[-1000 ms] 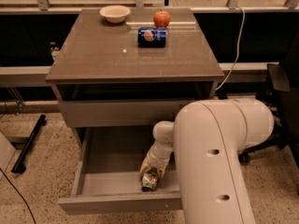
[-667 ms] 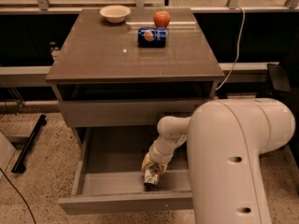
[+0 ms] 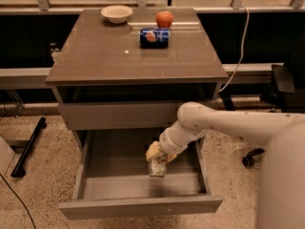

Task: Pick 7up can from middle drawer and place on counter

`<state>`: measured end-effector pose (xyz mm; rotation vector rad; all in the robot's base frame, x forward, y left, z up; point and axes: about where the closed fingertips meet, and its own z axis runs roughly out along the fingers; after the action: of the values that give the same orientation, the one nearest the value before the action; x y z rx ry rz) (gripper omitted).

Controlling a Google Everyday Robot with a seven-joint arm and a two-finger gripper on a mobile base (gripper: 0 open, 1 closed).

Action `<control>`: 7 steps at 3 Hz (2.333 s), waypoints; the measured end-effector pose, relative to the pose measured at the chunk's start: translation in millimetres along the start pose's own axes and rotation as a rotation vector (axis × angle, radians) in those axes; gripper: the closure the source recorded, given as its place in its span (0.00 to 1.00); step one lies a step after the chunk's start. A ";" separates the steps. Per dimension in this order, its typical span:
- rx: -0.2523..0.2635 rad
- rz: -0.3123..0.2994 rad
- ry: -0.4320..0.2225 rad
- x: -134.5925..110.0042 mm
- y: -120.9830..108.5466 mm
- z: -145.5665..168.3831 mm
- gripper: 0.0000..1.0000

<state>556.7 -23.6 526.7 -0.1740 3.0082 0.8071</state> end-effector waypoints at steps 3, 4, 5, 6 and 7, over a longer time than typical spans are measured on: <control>-0.105 -0.474 -0.273 11.0 39.3 -222.1 1.00; -0.063 -0.650 -0.370 -4.2 52.5 -301.0 1.00; 0.021 -0.822 -0.521 -33.2 65.5 -376.9 1.00; 0.025 -0.833 -0.531 -35.3 67.1 -381.3 1.00; 0.031 -0.842 -0.548 -39.2 71.9 -385.9 1.00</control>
Offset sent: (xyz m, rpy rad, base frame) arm -0.0288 -0.0831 0.2347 0.1857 -0.5786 0.4197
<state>590.5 -150.8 898.6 -0.9499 2.1141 0.5717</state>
